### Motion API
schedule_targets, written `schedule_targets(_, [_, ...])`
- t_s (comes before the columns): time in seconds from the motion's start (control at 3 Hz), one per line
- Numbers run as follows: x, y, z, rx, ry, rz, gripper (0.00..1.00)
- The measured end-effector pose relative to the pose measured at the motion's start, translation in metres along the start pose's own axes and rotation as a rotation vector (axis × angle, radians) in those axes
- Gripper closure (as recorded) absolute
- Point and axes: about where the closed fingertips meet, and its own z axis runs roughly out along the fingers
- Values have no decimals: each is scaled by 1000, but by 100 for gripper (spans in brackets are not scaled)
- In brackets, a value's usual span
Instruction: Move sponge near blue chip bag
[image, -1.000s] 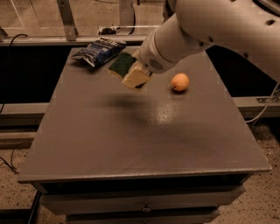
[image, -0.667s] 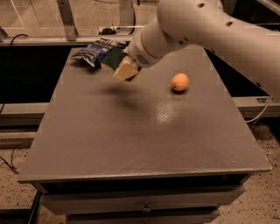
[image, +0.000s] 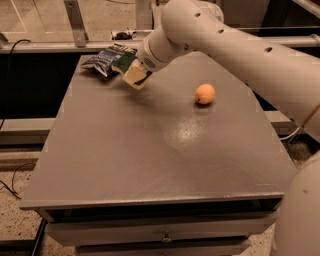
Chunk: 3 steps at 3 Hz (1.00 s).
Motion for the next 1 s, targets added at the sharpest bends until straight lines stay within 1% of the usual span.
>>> schedule_targets(0.33, [3, -10, 19, 3, 13, 26, 84])
schedule_targets(0.67, [6, -17, 28, 11, 20, 43, 59])
schedule_targets(1.0, [6, -20, 32, 13, 19, 46, 36])
